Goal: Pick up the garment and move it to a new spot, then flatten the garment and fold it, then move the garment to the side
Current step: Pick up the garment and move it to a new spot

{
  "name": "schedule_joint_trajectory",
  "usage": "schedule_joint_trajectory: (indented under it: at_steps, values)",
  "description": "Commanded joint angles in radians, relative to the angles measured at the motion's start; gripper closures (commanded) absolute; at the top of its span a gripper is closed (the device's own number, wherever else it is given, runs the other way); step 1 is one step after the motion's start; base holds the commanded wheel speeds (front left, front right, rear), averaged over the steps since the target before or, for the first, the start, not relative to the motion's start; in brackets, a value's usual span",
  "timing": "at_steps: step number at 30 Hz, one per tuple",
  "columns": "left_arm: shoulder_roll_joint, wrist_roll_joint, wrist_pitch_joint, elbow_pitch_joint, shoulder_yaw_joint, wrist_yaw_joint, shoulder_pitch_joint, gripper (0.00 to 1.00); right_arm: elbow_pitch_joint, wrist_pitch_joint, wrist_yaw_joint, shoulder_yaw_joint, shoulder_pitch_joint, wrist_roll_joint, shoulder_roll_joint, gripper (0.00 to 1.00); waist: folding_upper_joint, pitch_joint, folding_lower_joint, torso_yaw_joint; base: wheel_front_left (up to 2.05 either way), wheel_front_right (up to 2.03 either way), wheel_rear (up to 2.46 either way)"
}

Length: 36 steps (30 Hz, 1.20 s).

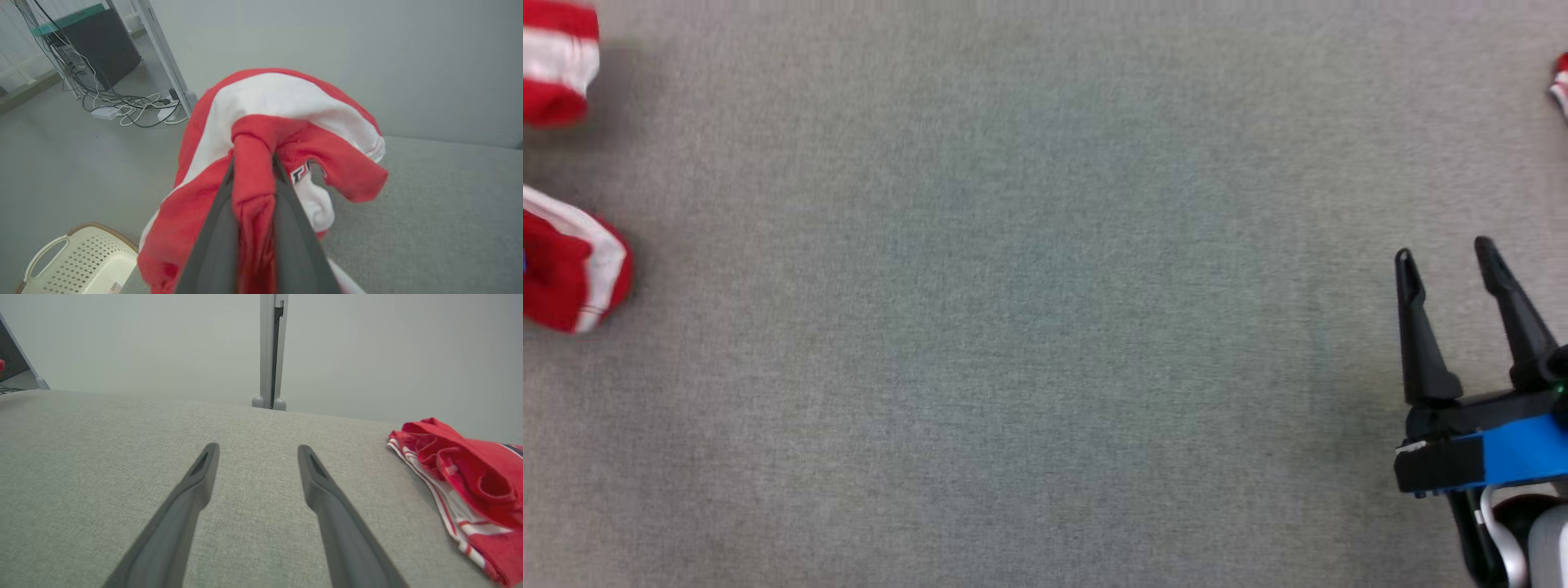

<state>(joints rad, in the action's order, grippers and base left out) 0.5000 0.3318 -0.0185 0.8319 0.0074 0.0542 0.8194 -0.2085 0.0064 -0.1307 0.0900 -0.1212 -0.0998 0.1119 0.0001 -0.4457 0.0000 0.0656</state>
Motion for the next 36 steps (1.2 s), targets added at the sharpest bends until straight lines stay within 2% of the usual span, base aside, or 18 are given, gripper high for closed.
schedule_joint_trajectory:
  at_steps: [1,9,15,22,28,36]
  values:
    - [0.004,-0.011,-0.019,-0.016,-0.012,0.006,0.022,1.00,0.010,-0.010,0.000,-0.002,0.008,-0.004,-0.006,0.00,-0.0001,0.038,0.0000,-0.030,0.00,0.00,0.00]
    - [-0.024,-0.063,-0.094,-0.186,-0.085,0.016,0.123,1.00,0.086,-0.048,0.000,-0.025,0.033,-0.021,-0.040,0.00,-0.0001,0.149,0.0000,-0.119,0.00,0.00,0.00]
    - [-0.065,-0.089,-0.043,-0.352,-0.165,0.031,0.187,1.00,0.130,-0.076,0.000,-0.043,0.045,-0.037,-0.057,0.00,-0.0001,0.184,0.0000,-0.219,0.00,0.00,0.00]
    - [-0.132,-0.099,0.016,-0.473,-0.246,0.040,0.221,1.00,0.187,-0.114,0.000,-0.064,0.045,-0.073,-0.062,0.00,-0.0001,0.190,0.0000,-0.334,0.00,0.00,0.00]
    - [-0.189,-0.099,0.020,-0.511,-0.317,0.043,0.165,1.00,0.235,-0.144,0.000,-0.081,0.034,-0.102,-0.062,0.00,-0.0001,0.193,0.0000,-0.394,0.00,0.00,0.00]
    - [-0.242,-0.076,-0.020,-0.462,-0.368,0.025,-0.015,1.00,0.267,-0.163,0.000,-0.096,0.026,-0.113,-0.062,0.00,-0.0001,0.199,0.0000,-0.400,0.00,0.00,0.00]
